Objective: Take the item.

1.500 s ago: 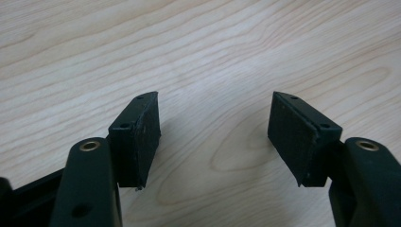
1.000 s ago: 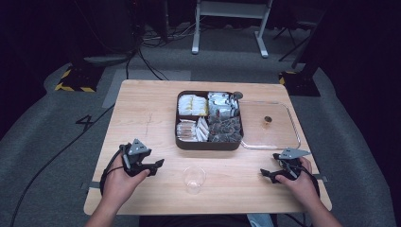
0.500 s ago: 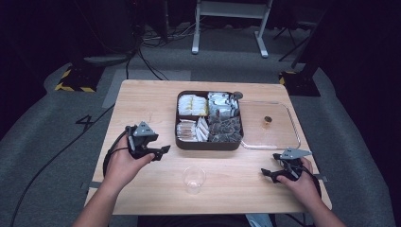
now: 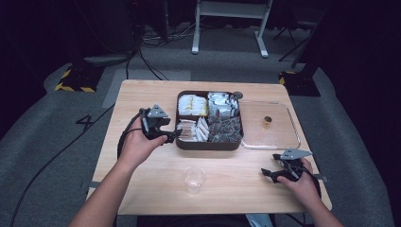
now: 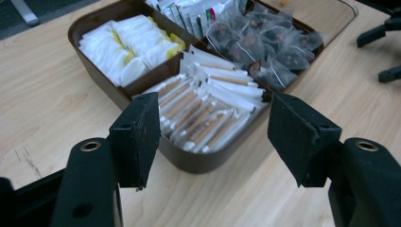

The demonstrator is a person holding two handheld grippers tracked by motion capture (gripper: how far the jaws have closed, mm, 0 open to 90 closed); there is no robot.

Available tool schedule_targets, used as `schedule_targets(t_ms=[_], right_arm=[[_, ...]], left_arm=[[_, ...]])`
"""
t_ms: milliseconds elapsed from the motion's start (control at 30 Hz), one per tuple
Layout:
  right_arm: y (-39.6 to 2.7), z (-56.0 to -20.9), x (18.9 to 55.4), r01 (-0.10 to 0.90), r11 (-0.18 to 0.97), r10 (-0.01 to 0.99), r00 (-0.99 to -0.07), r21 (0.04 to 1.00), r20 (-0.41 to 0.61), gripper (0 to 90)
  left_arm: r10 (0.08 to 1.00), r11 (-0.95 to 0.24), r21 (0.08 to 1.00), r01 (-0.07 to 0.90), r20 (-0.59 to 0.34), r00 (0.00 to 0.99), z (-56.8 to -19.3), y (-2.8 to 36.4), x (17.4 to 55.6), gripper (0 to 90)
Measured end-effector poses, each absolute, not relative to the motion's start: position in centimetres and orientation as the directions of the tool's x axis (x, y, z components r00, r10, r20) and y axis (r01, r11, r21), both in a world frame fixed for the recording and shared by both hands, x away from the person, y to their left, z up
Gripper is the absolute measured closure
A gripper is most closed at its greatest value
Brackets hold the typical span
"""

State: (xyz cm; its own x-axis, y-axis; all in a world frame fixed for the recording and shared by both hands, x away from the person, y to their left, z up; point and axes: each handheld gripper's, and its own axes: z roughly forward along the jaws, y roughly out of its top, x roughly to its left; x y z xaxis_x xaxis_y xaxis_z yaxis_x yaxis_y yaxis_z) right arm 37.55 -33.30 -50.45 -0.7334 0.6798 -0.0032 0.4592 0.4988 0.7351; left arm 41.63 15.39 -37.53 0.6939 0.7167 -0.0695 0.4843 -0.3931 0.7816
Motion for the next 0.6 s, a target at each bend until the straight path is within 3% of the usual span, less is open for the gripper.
schedule_targets(t_ms=[600], right_arm=[[-33.3,-50.5,37.5,0.459,0.499,0.68,-0.733,0.735,-0.003,13.6]], left_arm=[[0.67,-0.442,0.777,0.447,-0.045,0.741,-37.1,13.0,48.3,37.3]])
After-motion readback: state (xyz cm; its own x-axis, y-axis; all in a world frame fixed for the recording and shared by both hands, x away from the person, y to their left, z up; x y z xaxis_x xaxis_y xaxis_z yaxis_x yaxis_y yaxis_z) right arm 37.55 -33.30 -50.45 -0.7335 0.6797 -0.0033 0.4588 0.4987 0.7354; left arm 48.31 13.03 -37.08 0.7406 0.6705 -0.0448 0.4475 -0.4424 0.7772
